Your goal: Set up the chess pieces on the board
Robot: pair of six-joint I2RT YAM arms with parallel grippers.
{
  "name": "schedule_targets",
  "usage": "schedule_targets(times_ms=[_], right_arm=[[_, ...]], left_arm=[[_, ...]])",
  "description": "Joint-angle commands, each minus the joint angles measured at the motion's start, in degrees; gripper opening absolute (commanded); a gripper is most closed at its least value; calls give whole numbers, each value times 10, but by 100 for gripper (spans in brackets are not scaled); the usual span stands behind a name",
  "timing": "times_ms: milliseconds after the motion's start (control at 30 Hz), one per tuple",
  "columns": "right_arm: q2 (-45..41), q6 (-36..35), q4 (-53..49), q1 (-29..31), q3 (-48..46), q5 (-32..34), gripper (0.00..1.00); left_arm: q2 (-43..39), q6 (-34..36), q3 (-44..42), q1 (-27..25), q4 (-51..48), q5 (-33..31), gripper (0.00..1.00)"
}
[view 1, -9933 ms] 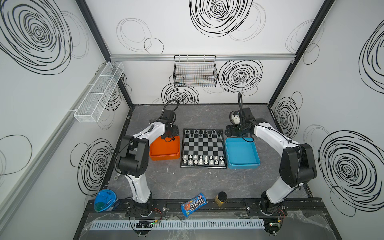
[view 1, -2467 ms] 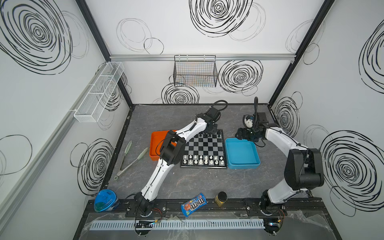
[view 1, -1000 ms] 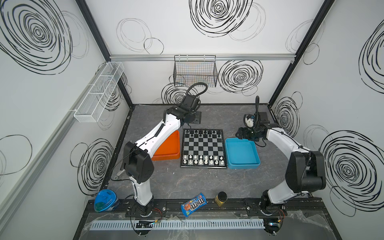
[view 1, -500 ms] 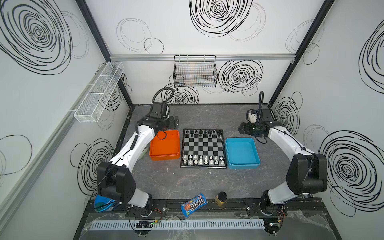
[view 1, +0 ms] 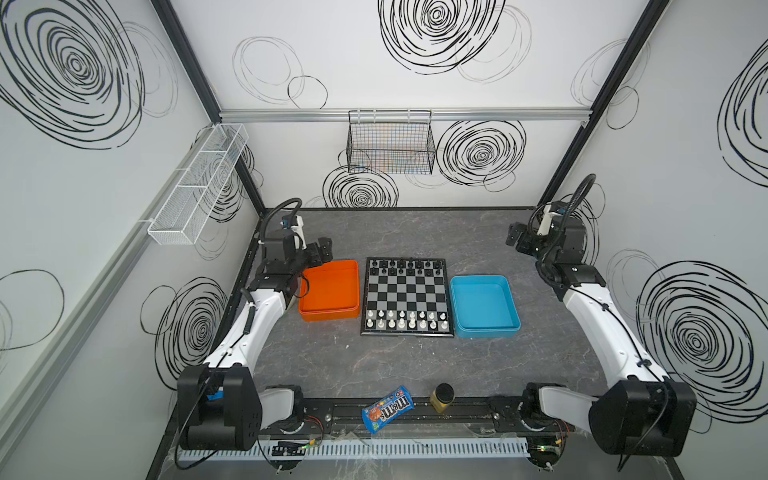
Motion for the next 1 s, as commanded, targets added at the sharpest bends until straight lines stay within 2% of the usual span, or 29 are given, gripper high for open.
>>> schedule_targets(times_ms=[0, 167, 300, 433, 500, 633, 800, 867, 967], right_arm=[[-15, -15, 71, 2, -13, 59, 100], [-27, -61, 124, 34, -59, 89, 100], [-51, -78, 189, 65, -128, 175, 100], [-79, -106, 271, 68, -217, 175, 100], [-102, -103, 333, 68, -269, 180, 100], [-128, -112, 439, 67, -363, 171, 100], [-93, -119, 425, 64, -366, 143, 100], [-84, -123, 447, 62, -378, 143, 100], [-71, -99, 448, 61, -385, 159, 100]], left_arm=[[-36, 16, -49, 6, 185, -11, 96], [-64, 24, -133, 6, 331, -28, 96], [-86, 39, -229, 6, 488, -36, 96], [-88, 59, -209, 6, 400, -14, 96], [-90, 62, -217, 6, 391, -15, 96], [-95, 101, -274, 5, 464, -7, 96], [-91, 131, -361, 4, 608, -18, 96], [-88, 138, -373, 3, 617, -24, 96], [-84, 185, -374, -7, 587, -35, 96]])
